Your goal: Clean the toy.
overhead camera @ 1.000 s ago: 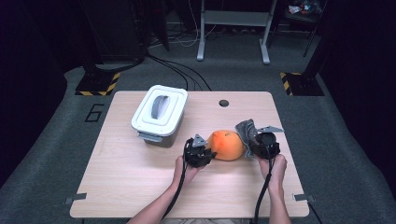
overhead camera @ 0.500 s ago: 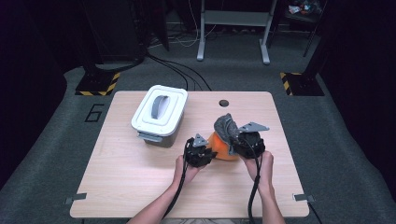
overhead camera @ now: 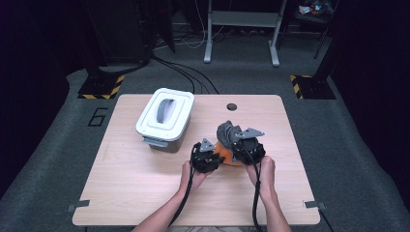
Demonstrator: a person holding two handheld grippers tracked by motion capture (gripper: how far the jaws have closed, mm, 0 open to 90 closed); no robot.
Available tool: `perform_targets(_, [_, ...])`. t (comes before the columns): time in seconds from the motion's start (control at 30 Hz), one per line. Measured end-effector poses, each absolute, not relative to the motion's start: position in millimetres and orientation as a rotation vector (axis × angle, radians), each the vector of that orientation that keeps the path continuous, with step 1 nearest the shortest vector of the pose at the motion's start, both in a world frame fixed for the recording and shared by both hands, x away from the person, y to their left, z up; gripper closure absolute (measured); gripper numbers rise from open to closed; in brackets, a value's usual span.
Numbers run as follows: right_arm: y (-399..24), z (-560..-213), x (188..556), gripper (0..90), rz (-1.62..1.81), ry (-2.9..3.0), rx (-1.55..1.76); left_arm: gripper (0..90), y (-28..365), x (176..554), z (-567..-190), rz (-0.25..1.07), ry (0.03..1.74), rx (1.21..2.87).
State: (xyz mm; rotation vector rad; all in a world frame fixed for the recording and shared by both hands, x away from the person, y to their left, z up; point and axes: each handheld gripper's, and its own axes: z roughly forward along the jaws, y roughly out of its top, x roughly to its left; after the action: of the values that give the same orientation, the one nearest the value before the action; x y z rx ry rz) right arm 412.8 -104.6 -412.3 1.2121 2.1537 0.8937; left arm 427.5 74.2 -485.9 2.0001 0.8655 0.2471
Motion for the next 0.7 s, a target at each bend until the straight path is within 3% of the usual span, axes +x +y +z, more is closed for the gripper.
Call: perform_targets(0.7, [-155.6, -434.7, 426.2, 72.7, 0.875, 2.049, 1.433, 73.9, 74.0, 427.7, -487.1, 0.243, 0.863, 1.999])
